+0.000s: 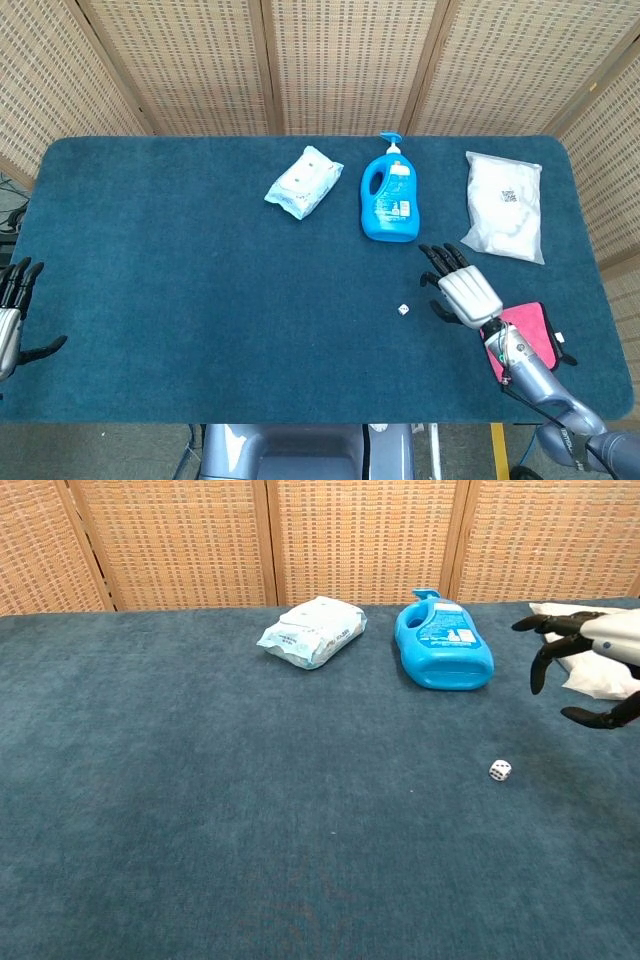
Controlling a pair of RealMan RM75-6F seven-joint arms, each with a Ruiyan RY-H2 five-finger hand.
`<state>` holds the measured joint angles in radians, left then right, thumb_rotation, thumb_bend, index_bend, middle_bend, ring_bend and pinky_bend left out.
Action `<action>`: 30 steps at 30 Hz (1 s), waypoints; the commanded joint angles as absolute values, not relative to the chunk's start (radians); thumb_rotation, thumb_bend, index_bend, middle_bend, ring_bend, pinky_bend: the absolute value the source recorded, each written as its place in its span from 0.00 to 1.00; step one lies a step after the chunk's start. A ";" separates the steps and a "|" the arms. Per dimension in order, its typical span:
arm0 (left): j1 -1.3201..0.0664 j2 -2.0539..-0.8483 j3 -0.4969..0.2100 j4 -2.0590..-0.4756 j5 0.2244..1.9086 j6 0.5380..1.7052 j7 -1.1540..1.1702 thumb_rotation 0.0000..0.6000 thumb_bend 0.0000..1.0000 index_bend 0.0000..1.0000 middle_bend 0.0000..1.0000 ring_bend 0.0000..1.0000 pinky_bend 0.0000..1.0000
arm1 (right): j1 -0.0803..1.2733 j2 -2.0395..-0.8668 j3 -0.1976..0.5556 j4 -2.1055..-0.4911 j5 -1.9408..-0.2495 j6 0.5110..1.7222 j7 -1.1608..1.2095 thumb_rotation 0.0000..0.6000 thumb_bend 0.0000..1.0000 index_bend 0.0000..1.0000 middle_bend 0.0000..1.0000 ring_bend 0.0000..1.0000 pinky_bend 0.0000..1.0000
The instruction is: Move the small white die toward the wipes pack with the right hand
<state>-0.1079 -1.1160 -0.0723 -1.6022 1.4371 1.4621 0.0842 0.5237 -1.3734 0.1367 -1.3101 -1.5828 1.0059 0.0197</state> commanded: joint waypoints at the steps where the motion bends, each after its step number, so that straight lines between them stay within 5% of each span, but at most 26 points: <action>1: -0.110 -1.117 -0.073 -1.603 1.435 1.459 0.088 1.00 0.00 0.00 0.00 0.00 0.00 | 0.543 -1.408 0.128 -1.272 -1.560 0.977 0.006 1.00 0.46 0.38 0.00 0.00 0.00; 30: -0.114 -1.127 -0.077 -1.611 1.410 1.452 0.124 1.00 0.00 0.00 0.00 0.00 0.00 | 0.583 -1.597 0.020 -1.030 -1.614 1.020 -0.001 1.00 0.47 0.38 0.00 0.00 0.00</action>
